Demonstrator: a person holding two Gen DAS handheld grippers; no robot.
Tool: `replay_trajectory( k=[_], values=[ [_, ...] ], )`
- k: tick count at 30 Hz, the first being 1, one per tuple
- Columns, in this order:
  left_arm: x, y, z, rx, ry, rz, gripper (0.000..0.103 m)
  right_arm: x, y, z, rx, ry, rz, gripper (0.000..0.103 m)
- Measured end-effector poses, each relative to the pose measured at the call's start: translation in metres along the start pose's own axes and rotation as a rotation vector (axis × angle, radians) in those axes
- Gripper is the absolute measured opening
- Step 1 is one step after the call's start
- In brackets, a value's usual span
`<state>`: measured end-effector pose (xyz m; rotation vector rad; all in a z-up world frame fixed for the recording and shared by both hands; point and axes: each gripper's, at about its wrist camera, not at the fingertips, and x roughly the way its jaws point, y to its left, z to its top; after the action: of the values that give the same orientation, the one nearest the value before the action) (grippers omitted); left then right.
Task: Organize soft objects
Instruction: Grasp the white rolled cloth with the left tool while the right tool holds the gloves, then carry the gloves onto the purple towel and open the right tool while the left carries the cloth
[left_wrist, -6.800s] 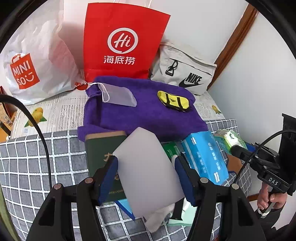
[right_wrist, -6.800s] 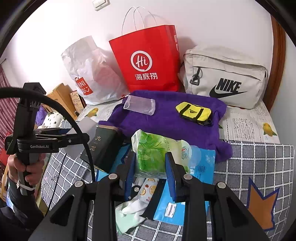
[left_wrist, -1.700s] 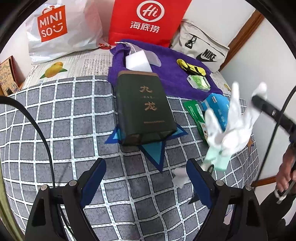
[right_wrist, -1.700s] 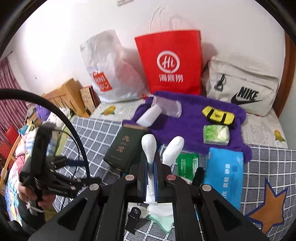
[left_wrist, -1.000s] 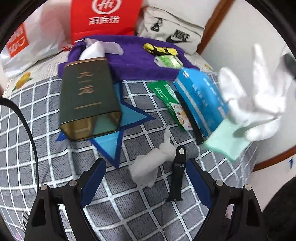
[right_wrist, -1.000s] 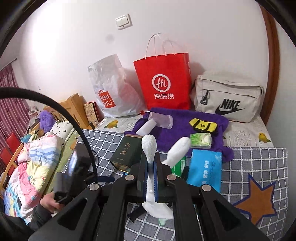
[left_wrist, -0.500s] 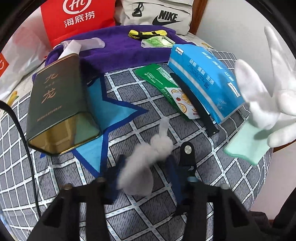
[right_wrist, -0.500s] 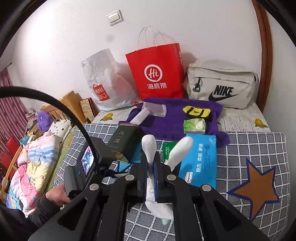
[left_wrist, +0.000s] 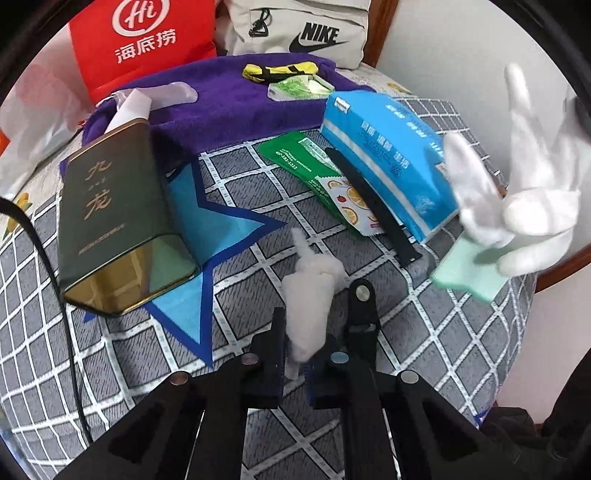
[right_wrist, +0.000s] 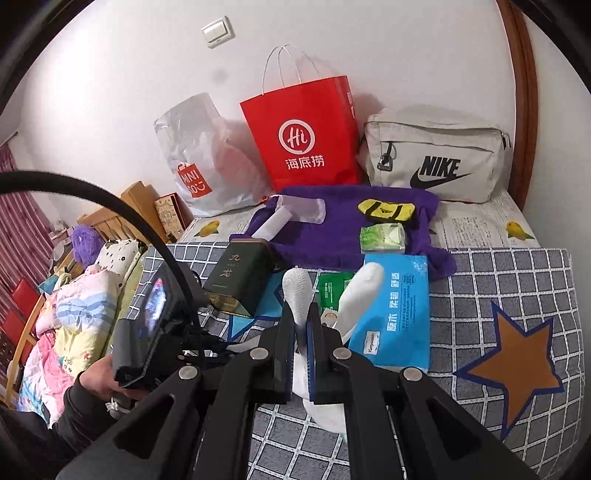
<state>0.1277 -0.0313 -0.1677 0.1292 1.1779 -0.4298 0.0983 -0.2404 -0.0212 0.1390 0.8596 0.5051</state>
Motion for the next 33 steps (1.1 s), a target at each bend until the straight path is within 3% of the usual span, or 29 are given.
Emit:
replay_trajectory(
  k=[5,7,10,12,13,20,24,25,33],
  values=[
    [-0.012,0.002,-0.007,-0.022,-0.014,-0.043,0.009,0.005,0.003,-0.004,-0.004,0.016,0.009,0.006],
    [-0.011,0.001,-0.01,-0.011,-0.002,-0.013,0.012,0.007,0.004,-0.005,-0.008,0.022,0.014,0.006],
    [-0.006,0.002,-0.014,-0.001,0.012,0.018,0.036,0.007,0.007,-0.007,-0.015,0.026,0.019,0.006],
    [-0.004,0.003,-0.016,0.001,0.009,-0.006,0.071,0.008,0.007,-0.008,-0.011,0.028,0.022,0.006],
    [-0.004,0.003,-0.016,0.005,0.006,-0.014,0.073,0.008,0.007,-0.008,-0.007,0.028,0.024,0.006],
    [0.006,0.0,-0.001,0.005,-0.005,0.001,0.07,0.012,0.002,-0.01,0.003,0.043,0.02,0.006],
    [0.014,-0.002,0.006,0.015,-0.004,0.005,0.023,0.016,-0.002,-0.012,0.008,0.052,0.017,0.006],
    [0.014,-0.002,0.007,0.011,-0.004,-0.009,0.02,0.016,-0.002,-0.012,0.008,0.052,0.017,0.006],
    [-0.005,0.008,0.009,-0.022,-0.024,-0.056,0.019,0.016,0.002,-0.005,-0.014,0.042,0.025,0.006]
  ],
)
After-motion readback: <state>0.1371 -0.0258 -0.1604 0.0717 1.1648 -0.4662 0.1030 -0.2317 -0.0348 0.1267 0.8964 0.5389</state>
